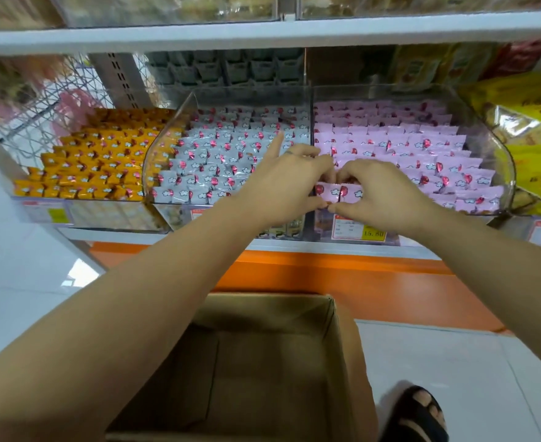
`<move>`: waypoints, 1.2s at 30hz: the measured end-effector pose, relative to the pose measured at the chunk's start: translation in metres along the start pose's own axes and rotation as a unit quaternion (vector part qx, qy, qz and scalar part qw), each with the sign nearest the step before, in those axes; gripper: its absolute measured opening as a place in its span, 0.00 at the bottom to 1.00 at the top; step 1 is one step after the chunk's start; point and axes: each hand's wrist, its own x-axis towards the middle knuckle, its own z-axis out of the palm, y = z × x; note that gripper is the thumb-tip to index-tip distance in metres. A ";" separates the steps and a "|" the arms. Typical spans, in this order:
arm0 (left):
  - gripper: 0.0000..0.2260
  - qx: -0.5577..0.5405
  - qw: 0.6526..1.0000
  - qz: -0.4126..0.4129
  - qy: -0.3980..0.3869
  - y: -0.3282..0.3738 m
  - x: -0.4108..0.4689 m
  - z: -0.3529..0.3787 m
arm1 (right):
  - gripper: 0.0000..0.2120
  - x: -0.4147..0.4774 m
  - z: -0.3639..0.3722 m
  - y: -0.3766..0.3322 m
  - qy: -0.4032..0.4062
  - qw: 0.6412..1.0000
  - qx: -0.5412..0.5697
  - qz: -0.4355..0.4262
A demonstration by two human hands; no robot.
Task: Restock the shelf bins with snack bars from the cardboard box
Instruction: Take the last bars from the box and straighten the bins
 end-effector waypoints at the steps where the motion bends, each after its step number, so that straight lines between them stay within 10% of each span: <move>1: 0.13 0.001 1.000 0.004 0.005 0.000 -0.003 0.001 | 0.19 -0.001 0.001 0.001 0.004 1.000 -0.003 0.000; 12: 0.11 0.152 0.987 0.027 -0.039 0.007 0.002 0.008 | 0.18 -0.006 0.012 0.012 -0.022 0.996 -0.078 -0.042; 17: 0.21 0.157 0.986 0.050 -0.013 0.010 -0.010 0.016 | 0.19 -0.045 0.017 0.020 0.089 0.989 -0.110 -0.041; 25: 0.25 0.204 0.974 0.042 -0.089 0.034 -0.005 0.029 | 0.29 -0.044 0.017 0.032 -0.069 0.988 -0.136 -0.036; 32: 0.19 0.129 0.987 0.046 -0.087 0.041 -0.007 0.007 | 0.18 -0.046 -0.029 0.022 -0.058 0.997 0.049 0.034; 36: 0.24 0.004 0.997 0.006 -0.077 0.059 0.010 0.012 | 0.22 -0.048 -0.030 0.045 -0.031 0.993 -0.108 0.039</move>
